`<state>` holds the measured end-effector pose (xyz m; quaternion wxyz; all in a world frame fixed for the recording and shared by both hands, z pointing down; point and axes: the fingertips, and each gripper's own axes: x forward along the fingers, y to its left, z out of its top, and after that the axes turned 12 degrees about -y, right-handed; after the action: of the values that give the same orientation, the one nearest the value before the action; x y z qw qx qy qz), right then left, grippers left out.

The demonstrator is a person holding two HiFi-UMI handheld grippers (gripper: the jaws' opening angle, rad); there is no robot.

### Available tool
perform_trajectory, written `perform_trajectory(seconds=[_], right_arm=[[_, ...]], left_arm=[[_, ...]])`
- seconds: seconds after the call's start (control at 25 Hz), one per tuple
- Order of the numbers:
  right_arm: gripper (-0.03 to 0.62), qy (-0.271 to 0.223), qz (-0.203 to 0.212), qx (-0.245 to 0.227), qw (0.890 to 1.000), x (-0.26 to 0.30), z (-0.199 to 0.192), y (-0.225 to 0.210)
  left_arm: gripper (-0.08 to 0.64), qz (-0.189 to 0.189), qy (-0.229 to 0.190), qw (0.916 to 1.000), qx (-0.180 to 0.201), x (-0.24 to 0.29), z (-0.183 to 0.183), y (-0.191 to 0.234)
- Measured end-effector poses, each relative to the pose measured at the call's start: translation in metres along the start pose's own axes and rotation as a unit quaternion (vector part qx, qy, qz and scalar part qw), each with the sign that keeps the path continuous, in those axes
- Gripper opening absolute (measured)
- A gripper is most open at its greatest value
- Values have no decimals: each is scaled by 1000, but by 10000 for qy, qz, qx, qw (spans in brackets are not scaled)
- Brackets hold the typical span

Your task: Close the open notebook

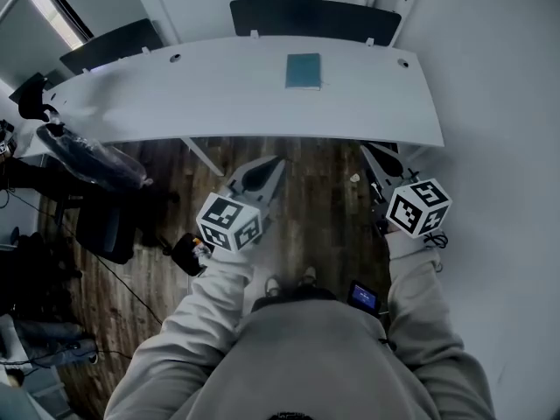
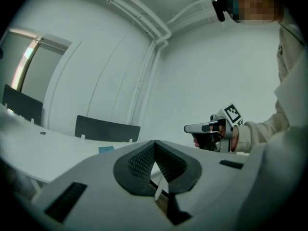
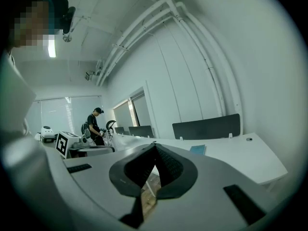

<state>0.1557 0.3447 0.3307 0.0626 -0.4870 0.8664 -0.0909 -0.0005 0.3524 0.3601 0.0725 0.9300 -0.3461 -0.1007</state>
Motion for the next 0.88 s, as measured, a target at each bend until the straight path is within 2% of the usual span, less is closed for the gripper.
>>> perform_trajectory(seconds=[0.28, 0.52, 0.6, 0.72, 0.88], right_arm=[[18, -71, 179, 34, 9998, 6, -5, -17], [18, -110, -43, 54, 9999, -20, 10, -74], [18, -175, -103, 227, 9995, -31, 11, -93], [18, -466, -190, 770, 9958, -44, 19, -119], [18, -491, -226, 571, 9969, -45, 27, -130]], left_arm=[[0, -74, 113, 9997, 220, 22, -9, 0], [0, -197, 48, 9994, 273, 73, -8, -10], [0, -320, 71, 9990, 319, 89, -12, -20], [0, -545, 278, 9963, 596, 107, -22, -38], [0, -771, 288, 9943, 680, 116, -11, -38]])
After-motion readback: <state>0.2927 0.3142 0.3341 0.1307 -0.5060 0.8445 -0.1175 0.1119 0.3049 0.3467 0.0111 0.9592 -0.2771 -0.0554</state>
